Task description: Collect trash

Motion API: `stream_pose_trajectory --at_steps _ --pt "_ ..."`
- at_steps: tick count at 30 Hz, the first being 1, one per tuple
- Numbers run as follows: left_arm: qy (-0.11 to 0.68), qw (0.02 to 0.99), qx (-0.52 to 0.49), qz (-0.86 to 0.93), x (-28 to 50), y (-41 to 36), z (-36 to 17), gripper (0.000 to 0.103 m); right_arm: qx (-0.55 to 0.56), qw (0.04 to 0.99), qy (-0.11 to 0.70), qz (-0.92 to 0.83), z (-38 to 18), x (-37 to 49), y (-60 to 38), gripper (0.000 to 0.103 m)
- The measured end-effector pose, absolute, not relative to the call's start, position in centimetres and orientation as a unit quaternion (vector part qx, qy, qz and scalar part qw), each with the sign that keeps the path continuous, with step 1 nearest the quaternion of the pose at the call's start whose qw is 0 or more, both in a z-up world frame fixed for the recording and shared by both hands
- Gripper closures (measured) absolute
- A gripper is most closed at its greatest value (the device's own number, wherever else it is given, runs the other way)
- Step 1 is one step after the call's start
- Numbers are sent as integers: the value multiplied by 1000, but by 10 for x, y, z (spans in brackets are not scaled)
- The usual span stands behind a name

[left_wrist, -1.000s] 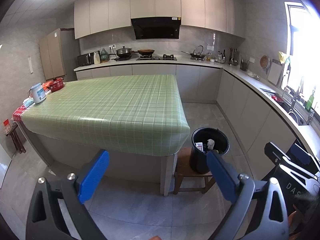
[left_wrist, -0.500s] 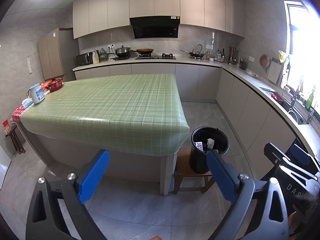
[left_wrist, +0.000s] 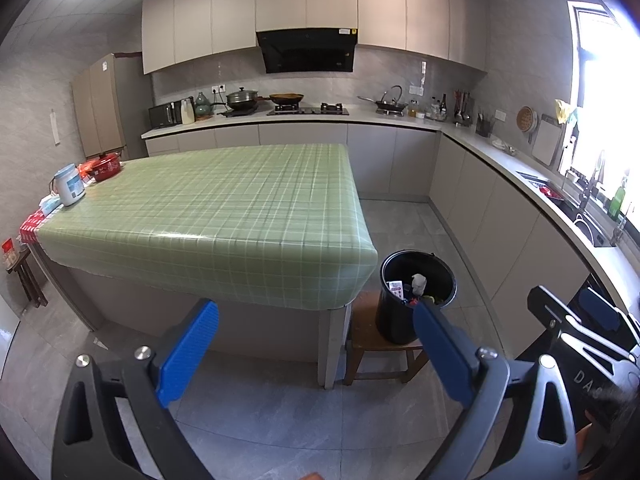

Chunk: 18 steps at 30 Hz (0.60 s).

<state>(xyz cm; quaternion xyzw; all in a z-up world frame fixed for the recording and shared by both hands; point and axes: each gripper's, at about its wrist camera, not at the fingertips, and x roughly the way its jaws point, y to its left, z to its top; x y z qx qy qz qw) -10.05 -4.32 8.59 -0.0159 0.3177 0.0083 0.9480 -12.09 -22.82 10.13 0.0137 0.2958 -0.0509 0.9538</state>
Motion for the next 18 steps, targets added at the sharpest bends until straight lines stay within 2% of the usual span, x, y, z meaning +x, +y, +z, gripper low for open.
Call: stream_pose_trajectory --at_steps 18 --pt "328 944 -29 -13 -92 -46 81 4 20 952 298 -66 100 -123 -233 16"
